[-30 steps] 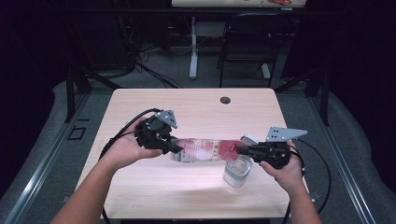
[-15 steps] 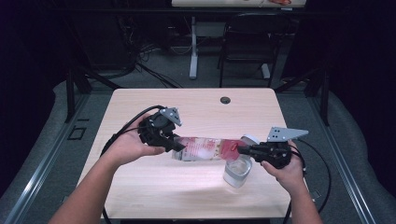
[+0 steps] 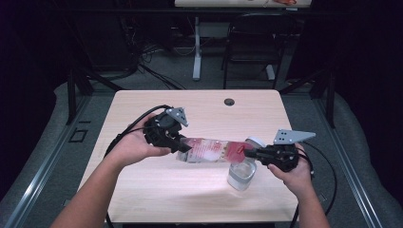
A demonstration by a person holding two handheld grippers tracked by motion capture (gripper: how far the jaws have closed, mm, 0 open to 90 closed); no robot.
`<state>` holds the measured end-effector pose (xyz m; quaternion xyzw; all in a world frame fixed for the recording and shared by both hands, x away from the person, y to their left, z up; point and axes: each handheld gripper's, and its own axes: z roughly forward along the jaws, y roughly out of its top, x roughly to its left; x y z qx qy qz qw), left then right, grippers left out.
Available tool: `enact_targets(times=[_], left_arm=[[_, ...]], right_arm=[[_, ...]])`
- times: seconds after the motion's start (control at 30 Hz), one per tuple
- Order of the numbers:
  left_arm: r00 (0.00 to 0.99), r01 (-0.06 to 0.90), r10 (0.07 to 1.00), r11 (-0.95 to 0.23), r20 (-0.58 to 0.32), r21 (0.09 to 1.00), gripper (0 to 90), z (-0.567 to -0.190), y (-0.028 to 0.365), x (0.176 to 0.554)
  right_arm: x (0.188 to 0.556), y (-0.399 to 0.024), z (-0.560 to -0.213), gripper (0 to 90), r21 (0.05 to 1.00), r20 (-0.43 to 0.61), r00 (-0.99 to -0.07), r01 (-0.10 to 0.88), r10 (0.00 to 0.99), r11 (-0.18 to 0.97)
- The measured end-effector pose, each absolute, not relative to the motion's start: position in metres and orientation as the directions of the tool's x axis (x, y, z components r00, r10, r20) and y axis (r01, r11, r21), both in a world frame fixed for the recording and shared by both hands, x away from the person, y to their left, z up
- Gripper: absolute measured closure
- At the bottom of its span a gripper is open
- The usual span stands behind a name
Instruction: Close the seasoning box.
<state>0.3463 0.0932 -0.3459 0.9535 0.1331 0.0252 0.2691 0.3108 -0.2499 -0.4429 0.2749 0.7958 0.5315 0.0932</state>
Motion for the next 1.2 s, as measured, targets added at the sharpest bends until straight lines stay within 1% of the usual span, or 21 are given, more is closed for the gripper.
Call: enact_targets(times=[1.2], left_arm=[[0.967, 0.231, 0.255, -0.827, -0.023, 0.512, 71.4, -0.3394, 0.0865, 0.3504]], right_arm=[[0.3120, -0.2554, -0.4456, 89.3, 0.896, 0.158, -0.828, 0.349, 0.538, 0.274]])
